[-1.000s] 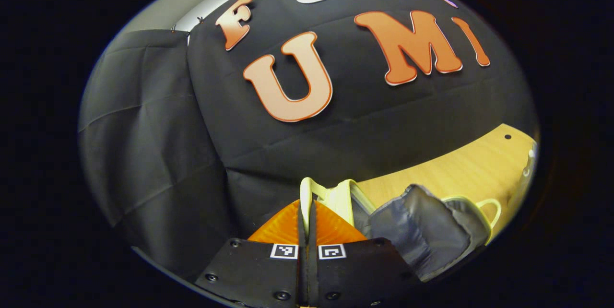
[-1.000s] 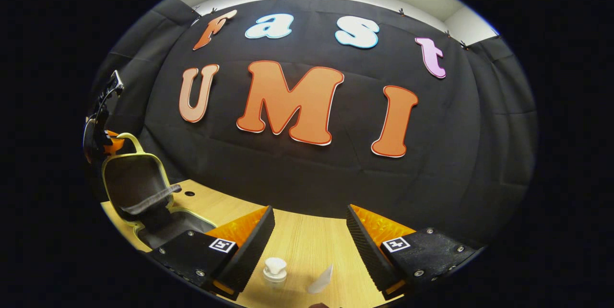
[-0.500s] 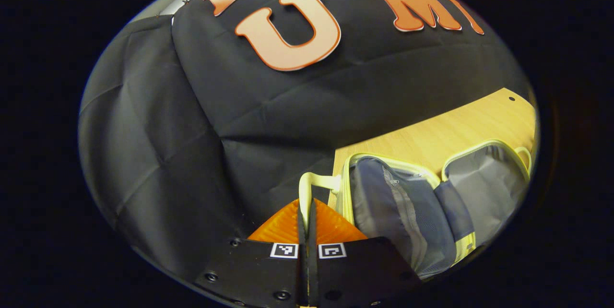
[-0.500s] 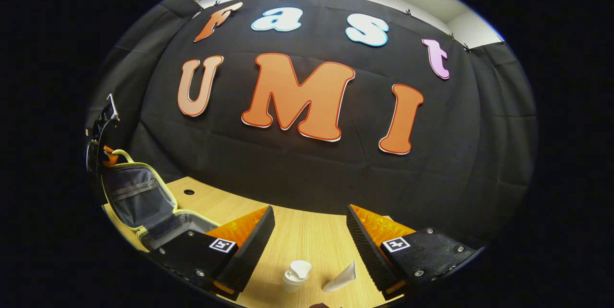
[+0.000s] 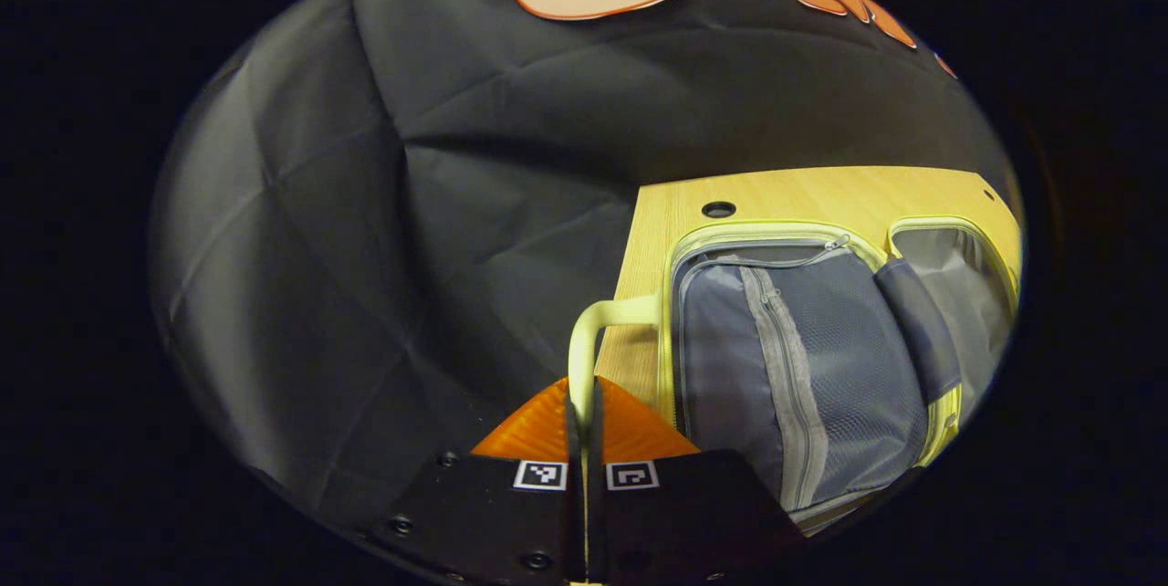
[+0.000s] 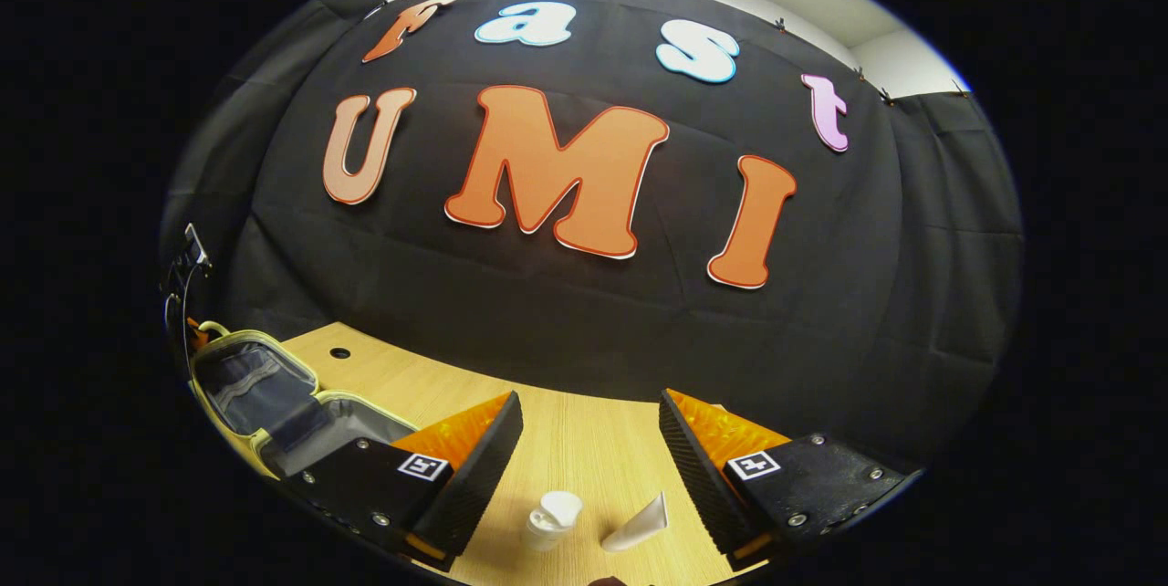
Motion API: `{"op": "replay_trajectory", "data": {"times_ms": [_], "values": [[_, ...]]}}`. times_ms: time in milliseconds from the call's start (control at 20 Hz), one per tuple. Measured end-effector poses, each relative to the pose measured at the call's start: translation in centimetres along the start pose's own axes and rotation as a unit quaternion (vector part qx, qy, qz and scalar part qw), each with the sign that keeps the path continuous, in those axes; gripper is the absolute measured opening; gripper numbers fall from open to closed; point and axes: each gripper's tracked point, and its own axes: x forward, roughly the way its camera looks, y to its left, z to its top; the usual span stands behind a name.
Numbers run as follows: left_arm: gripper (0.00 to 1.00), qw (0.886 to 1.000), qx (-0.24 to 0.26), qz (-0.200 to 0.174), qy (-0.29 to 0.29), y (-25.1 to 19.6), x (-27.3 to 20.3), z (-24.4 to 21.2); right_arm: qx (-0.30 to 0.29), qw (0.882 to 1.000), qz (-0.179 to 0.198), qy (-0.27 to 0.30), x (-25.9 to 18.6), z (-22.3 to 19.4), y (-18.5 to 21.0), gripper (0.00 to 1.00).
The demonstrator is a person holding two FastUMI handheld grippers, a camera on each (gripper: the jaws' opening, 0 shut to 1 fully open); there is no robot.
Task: First open the suitcase, pack the skin care products into it, and then close the suitcase.
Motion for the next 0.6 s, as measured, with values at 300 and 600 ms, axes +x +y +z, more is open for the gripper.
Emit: {"op": "replay_trajectory", "data": {"times_ms": [300, 600], "values": [[0.29, 0.997, 0.068, 0.004, -0.024, -2.1, -0.9, 0.6, 0.002, 1.000, -0.004, 0.010, -0.3, -0.7, -0.3, 0.95], [0.92, 0.989, 0.085, -0.039, -0.114, -7.4, -6.0, 7.5, 0.009, 1.000, -0.005, 0.005, -1.0, -0.8, -0.9, 0.95]]}}
